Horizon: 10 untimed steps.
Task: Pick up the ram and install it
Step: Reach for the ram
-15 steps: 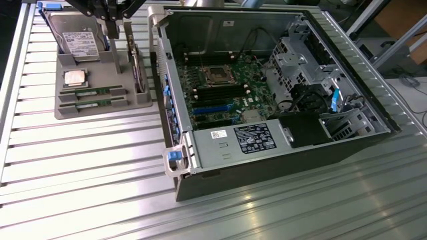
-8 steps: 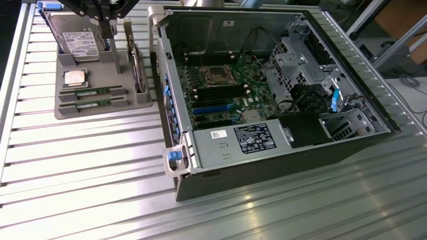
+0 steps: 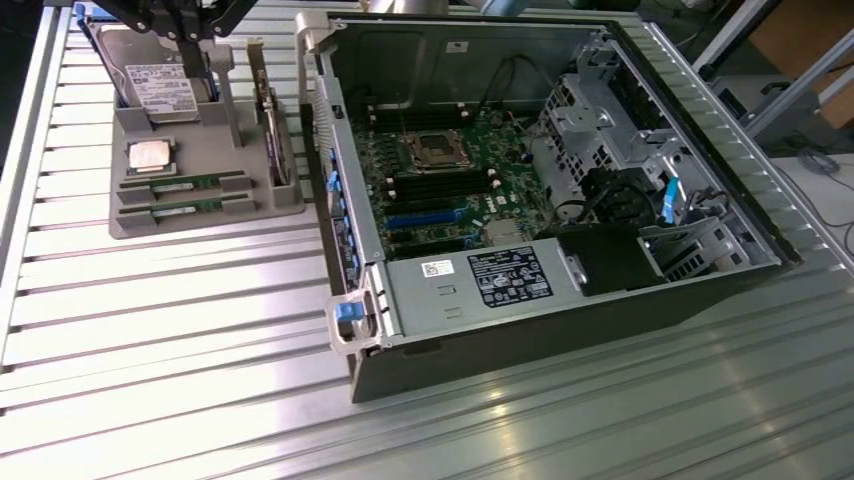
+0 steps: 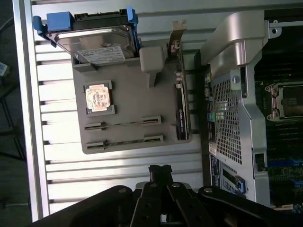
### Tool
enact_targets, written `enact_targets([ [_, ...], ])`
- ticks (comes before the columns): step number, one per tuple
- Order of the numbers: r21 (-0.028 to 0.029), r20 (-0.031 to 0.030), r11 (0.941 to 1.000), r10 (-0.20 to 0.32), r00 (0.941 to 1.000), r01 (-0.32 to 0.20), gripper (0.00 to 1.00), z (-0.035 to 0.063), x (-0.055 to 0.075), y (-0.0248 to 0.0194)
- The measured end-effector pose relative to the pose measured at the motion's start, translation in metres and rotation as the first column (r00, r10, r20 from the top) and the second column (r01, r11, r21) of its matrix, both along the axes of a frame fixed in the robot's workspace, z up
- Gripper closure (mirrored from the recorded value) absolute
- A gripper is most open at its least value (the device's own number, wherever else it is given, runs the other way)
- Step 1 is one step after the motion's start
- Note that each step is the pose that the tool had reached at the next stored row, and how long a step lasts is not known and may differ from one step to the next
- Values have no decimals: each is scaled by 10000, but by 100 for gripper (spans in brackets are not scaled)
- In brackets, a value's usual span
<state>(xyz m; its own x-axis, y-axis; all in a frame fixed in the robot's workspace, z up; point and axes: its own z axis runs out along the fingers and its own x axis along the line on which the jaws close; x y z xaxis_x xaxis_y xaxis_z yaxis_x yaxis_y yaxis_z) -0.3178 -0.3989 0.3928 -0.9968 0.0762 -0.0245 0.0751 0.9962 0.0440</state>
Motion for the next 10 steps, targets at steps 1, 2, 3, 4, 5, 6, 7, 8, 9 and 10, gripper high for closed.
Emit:
enact_targets([
  [1, 0, 0, 10000, 0, 10000, 0, 90, 0, -15, 0],
  [2, -1, -1, 10000, 0, 10000, 0, 90, 0, -28, 0],
  [3, -1, -1, 10000, 1, 10000, -1, 90, 1, -41, 0],
  [4, 0, 0, 10000, 0, 10000, 0, 90, 0, -56, 0],
  [5, 0, 0, 10000, 0, 10000, 0, 90, 0, -74, 0],
  [6, 0, 0, 10000, 0, 10000, 0, 90, 0, -83, 0],
  [7, 0, 0, 10000, 0, 10000, 0, 90, 0, -92, 0],
  [8, 0, -1, 10000, 0, 10000, 0, 90, 0, -101, 0],
  [9, 0, 0, 10000, 0, 10000, 0, 90, 0, -109, 0],
  [10, 0, 0, 10000, 0, 10000, 0, 90, 0, -118, 0],
])
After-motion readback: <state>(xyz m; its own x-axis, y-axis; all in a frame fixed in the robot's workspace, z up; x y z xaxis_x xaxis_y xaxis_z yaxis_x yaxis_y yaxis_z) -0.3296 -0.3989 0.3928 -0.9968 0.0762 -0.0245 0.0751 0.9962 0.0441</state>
